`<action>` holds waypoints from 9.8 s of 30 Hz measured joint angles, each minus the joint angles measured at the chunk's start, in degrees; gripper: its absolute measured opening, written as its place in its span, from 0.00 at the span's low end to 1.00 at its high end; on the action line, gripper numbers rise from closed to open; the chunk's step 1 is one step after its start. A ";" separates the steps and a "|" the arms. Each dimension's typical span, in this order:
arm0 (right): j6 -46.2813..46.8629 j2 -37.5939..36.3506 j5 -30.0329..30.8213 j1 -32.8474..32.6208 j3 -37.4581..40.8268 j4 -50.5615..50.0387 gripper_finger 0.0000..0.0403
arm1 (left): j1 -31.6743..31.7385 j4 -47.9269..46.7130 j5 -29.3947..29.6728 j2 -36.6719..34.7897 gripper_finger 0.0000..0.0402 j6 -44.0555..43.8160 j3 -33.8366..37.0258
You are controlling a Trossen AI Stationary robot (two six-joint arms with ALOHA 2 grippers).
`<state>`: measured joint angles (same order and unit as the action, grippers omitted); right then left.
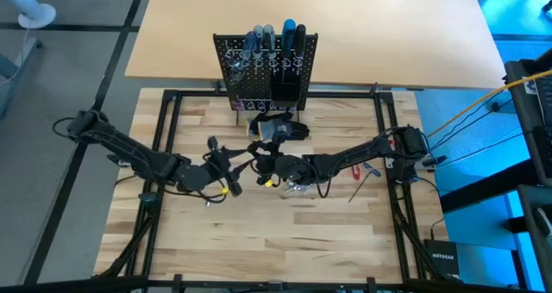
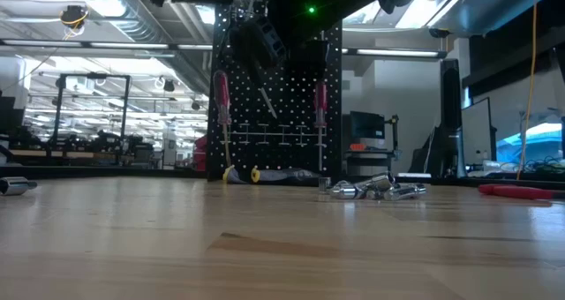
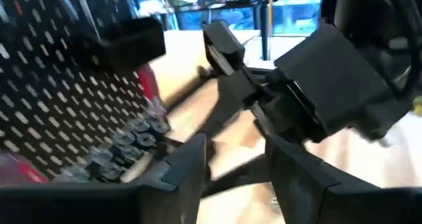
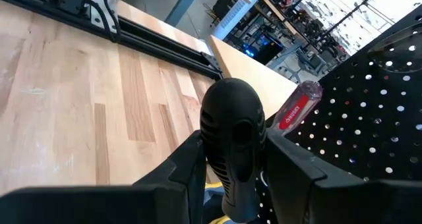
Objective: Hang tools onto peg board
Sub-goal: Hang the black screwdriver on the pegboard, then hang the red allen wrench on the pegboard
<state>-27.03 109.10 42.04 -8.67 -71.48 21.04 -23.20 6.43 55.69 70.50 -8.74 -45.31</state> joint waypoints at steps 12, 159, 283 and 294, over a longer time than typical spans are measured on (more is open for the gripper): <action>-0.25 -0.15 -1.00 -0.02 0.00 2.84 0.31 | 6.41 -9.45 -3.69 -0.15 0.55 -19.87 0.01; 57.20 -25.86 18.80 -21.33 27.63 -36.95 0.58 | 34.78 -18.64 -2.76 23.30 0.29 -15.16 -19.86; 56.69 -25.86 16.83 -21.31 27.63 -34.06 0.58 | 9.86 -5.10 -26.91 5.11 0.08 -3.42 1.62; 56.30 -25.88 15.29 -18.84 27.61 -29.28 0.58 | 8.55 3.13 -27.21 5.27 0.08 -12.32 14.26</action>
<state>29.28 83.21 57.33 -27.51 -43.88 -8.24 -14.66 9.56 28.47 75.77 -21.06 -31.06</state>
